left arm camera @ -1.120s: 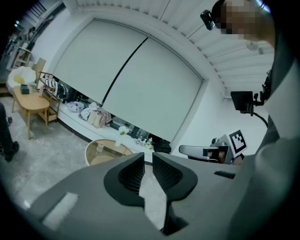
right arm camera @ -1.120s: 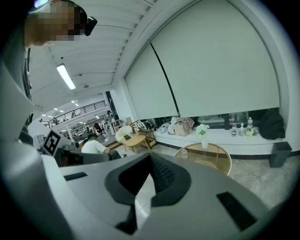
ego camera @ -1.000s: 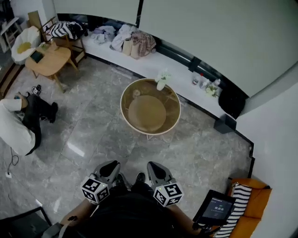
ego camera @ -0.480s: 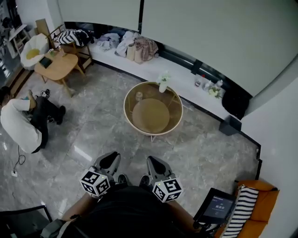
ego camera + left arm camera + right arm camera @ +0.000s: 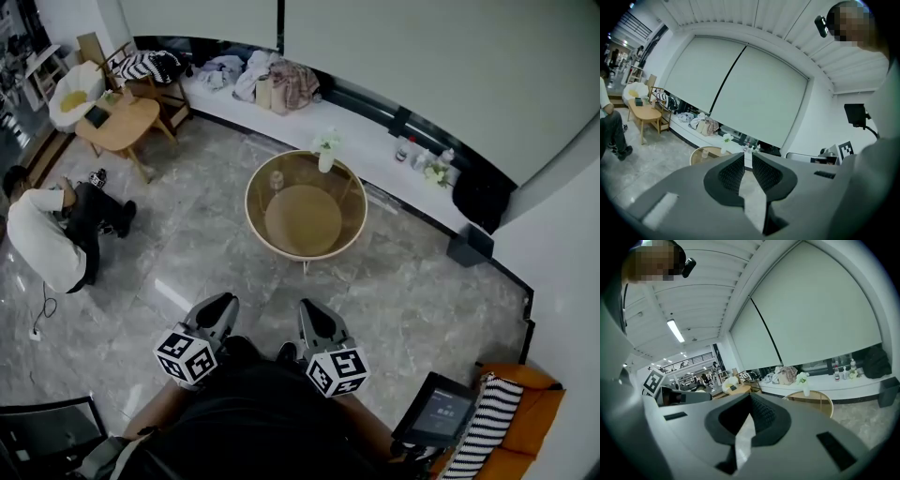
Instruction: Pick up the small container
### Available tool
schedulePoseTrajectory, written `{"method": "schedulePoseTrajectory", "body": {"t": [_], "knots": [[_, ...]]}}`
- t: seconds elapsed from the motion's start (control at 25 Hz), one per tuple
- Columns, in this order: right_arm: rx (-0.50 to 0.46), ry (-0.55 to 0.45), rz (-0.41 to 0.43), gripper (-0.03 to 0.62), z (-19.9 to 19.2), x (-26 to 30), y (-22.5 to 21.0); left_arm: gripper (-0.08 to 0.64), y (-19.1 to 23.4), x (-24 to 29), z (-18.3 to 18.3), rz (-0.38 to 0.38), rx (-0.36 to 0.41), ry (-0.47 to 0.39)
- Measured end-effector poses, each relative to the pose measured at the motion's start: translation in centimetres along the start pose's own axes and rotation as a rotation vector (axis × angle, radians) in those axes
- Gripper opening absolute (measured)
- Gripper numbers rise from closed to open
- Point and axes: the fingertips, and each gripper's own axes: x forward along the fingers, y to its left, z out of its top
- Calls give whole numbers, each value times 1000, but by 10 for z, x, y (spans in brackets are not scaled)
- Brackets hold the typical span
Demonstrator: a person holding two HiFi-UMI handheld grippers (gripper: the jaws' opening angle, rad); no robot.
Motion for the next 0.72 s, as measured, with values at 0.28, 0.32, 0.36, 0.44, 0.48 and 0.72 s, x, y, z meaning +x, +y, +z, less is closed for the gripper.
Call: {"method": "schedulePoseTrajectory", "body": {"t": [0.28, 0.32, 0.36, 0.44, 0.48, 0.72], "knots": [[35, 42, 31, -2, -13, 10, -7, 51, 17, 1, -7, 66, -37, 15], [36, 49, 34, -2, -14, 15, -8, 51, 20, 5, -8, 64, -41, 22], [36, 56, 34, -2, -15, 19, -9, 51, 23, 9, -9, 60, -44, 30], [36, 67, 26, -2, -15, 29, -13, 51, 29, 18, -10, 48, -50, 41], [36, 71, 19, -2, -15, 34, -15, 51, 33, 23, -8, 41, -53, 43], [39, 94, -32, -2, -5, 83, -29, 51, 75, 60, 15, 0, -81, 59]]}}
